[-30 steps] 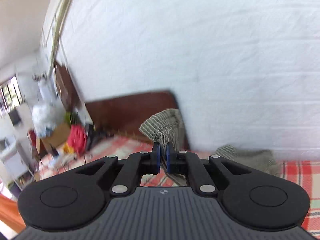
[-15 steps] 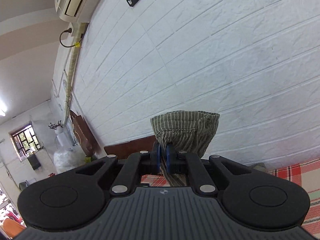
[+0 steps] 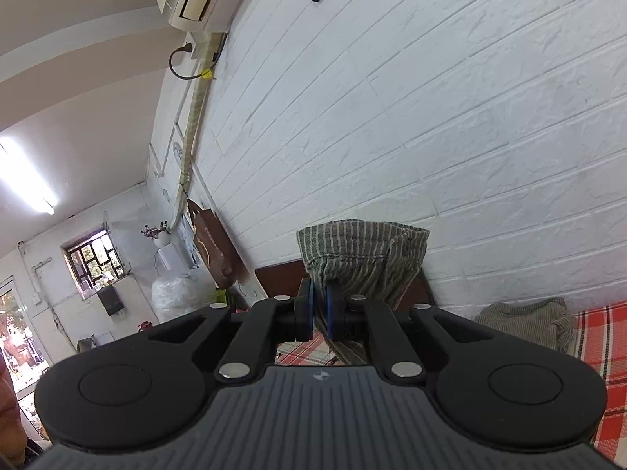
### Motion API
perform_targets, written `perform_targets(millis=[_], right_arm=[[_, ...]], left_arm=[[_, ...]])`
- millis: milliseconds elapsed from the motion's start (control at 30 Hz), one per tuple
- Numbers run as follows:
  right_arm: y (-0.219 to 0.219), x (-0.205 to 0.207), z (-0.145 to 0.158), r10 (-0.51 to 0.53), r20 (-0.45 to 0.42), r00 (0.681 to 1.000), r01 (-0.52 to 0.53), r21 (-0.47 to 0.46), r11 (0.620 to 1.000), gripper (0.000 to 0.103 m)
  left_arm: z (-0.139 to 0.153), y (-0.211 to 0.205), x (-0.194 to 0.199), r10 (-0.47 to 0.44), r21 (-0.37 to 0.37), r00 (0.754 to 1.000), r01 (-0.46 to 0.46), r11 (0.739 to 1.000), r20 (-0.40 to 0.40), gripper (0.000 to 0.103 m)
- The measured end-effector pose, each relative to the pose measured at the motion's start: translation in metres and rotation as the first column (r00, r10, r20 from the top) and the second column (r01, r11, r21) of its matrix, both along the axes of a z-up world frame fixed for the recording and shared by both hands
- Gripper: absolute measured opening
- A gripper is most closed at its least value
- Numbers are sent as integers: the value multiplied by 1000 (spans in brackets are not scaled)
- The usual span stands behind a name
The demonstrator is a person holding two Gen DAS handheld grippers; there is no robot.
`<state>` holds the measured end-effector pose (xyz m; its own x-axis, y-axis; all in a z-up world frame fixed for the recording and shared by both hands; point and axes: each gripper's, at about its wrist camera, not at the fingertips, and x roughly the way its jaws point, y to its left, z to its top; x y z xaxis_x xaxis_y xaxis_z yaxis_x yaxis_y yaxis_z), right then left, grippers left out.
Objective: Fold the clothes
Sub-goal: 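Lift the held cuff end high with the right gripper while the left gripper pinches the shirt body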
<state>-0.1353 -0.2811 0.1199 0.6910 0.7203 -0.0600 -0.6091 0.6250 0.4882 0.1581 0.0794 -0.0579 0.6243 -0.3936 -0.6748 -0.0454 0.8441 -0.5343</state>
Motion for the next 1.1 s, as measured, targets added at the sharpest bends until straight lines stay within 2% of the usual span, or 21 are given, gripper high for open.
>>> perform_targets(millis=[167,300,400,533,667,767,967,1033,1100], right_arm=[[-12,0,-10,-52,-17,999,52,29,998,7],[-36,3,-38,-151,-80,985,157,63,986,8],[-55,5,-58,-223,-129,966,235,85,968,8],[-85,2,-97,-309,-227,924,343,128,931,9],[-108,-17,-123,-389,-266,882,435,144,889,9],[-122,-26,-132,-412,-290,864,473,183,862,9],[-141,-40,-134,-462,-261,848,519,224,825,8],[-147,-42,-141,-476,-277,835,540,242,806,9],[-152,-42,-152,-486,-308,818,561,243,791,9]], left_arm=[[8,15,13,52,24,998,-53,998,35,0],[-2,10,24,75,16,997,-75,997,24,0],[-18,-10,26,21,68,1000,-23,997,20,0],[-39,-38,28,-37,71,999,37,997,-2,0],[-45,-56,29,-58,100,998,58,993,1,1],[-43,-64,28,-71,99,997,69,993,15,1],[-25,-68,21,-100,49,993,97,994,69,1],[-29,-80,22,-126,100,990,119,988,61,2],[-41,-90,25,-145,148,989,140,979,24,13]])
